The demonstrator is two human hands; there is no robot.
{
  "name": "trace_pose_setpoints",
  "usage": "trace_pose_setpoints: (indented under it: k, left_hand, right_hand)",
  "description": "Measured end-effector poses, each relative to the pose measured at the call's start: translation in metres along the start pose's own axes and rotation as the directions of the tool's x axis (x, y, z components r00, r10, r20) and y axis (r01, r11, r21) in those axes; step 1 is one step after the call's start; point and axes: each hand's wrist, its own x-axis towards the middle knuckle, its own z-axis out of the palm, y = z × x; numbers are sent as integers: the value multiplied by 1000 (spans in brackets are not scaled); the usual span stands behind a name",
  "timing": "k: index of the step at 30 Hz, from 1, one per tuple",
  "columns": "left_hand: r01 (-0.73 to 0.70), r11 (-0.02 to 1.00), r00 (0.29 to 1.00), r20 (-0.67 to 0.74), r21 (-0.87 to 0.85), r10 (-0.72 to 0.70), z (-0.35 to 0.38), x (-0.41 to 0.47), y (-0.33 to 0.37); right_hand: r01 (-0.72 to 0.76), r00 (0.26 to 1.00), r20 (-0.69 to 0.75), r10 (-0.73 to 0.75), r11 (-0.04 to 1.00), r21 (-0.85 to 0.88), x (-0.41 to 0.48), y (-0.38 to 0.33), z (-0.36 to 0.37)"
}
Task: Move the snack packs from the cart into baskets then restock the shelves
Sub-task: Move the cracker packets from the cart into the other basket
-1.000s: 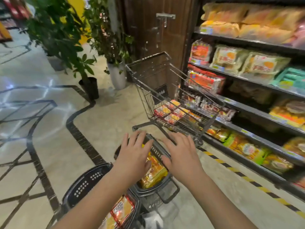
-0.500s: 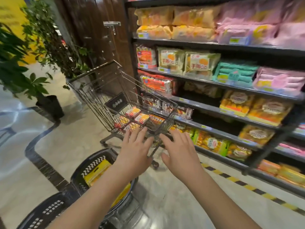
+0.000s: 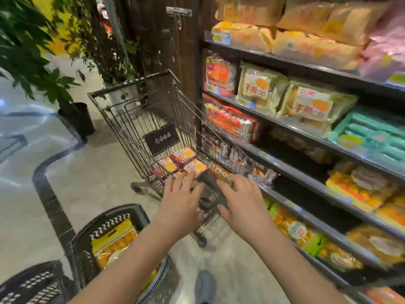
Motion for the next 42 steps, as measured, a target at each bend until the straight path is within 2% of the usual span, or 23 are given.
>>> trace_pose_setpoints:
  k: [10,17,22,28,32,36,42]
  left_hand:
    - [145,988,982,127,-55,-138,6,140,-59]
    - [276,959,944,209,-69,-256,32,206,-79]
    - [439,896,866,300,-70,-400,56,257,-84]
    - [621,778,732,423,-92,-534,83,310,-84]
    - [700,708,649,498,-95,-575,98,329,-85]
    - [732,675,598,562,-93,-571,118,344,-91]
    - [836,510,511,627,-203,-588,172,369,-114]
  right_hand:
    - [151,985,88,-147,988,-37,185,37,29]
    - [338,918,231,-323,941,-25,280,60,70]
    - [460,824,349,-447,887,51,348,78,100]
    - [505,730,446,-518,848,159,412,103,139]
    - [531,668,511,-541,828,183,439,110,160]
    - [541,616,568,-545,818,197,460,108,180]
    - [541,582,610,-538,816,204,490,116,232]
